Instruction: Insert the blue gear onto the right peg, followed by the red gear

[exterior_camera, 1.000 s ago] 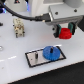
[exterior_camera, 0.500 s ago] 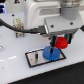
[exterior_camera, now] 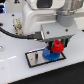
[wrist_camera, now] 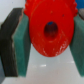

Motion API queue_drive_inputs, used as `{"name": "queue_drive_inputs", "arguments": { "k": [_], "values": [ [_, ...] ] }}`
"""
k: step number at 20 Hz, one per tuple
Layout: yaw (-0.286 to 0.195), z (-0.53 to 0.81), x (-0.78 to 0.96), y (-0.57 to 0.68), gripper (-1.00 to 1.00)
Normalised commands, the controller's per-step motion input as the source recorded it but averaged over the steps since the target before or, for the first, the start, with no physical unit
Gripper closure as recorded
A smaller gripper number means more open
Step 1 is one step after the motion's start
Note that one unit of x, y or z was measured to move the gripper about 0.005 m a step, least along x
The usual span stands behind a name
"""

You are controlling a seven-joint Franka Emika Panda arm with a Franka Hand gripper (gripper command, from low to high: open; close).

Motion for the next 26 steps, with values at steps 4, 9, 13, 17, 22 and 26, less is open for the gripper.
{"name": "queue_drive_inputs", "arguments": {
  "k": [4, 9, 13, 17, 22, 26],
  "values": [
    [0.0, 0.38, 0.04, -0.14, 1.0],
    [0.0, 0.21, 0.13, -0.13, 1.0],
    [0.0, -0.04, 0.29, -0.18, 1.0],
    [0.0, -0.05, 0.26, -0.2, 1.0],
    [0.0, 0.13, 0.22, -0.09, 1.0],
    [0.0, 0.15, 0.05, -0.05, 1.0]
  ]
}}
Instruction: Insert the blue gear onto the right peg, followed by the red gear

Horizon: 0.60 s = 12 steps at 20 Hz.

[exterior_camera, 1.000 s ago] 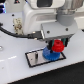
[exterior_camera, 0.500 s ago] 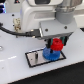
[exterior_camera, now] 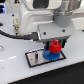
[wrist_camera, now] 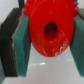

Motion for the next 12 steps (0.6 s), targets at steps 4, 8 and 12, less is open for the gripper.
{"name": "queue_drive_inputs", "arguments": {
  "k": [4, 8, 12],
  "values": [
    [0.0, 0.26, 0.0, -0.19, 1.0],
    [0.0, -0.06, 0.21, -0.12, 1.0],
    [0.0, -0.23, 0.17, -0.16, 1.0]
  ]
}}
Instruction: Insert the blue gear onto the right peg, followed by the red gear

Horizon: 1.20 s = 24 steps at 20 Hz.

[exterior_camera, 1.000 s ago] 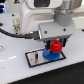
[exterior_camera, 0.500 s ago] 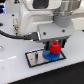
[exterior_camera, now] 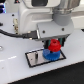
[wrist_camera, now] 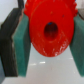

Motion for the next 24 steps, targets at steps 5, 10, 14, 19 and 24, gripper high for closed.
{"name": "queue_drive_inputs", "arguments": {
  "k": [5, 10, 14, 19, 24],
  "values": [
    [0.0, -0.28, 0.14, -0.11, 1.0],
    [0.0, -0.16, 0.05, -0.01, 1.0],
    [0.0, 0.28, 0.22, 0.0, 1.0],
    [0.0, 0.08, 0.1, -0.06, 1.0],
    [0.0, -0.17, 0.06, -0.12, 1.0]
  ]
}}
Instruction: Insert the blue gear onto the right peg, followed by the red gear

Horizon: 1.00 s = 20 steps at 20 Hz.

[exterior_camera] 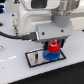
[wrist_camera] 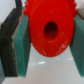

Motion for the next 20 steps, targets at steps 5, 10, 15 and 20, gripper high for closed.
{"name": "queue_drive_inputs", "arguments": {
  "k": [5, 10, 15, 20],
  "values": [
    [0.0, -0.27, 0.03, -0.08, 1.0],
    [0.0, -0.21, 0.05, 0.0, 1.0],
    [0.0, -0.28, 0.01, 0.0, 1.0],
    [0.0, 0.21, -0.01, 0.04, -1.0]
  ]
}}
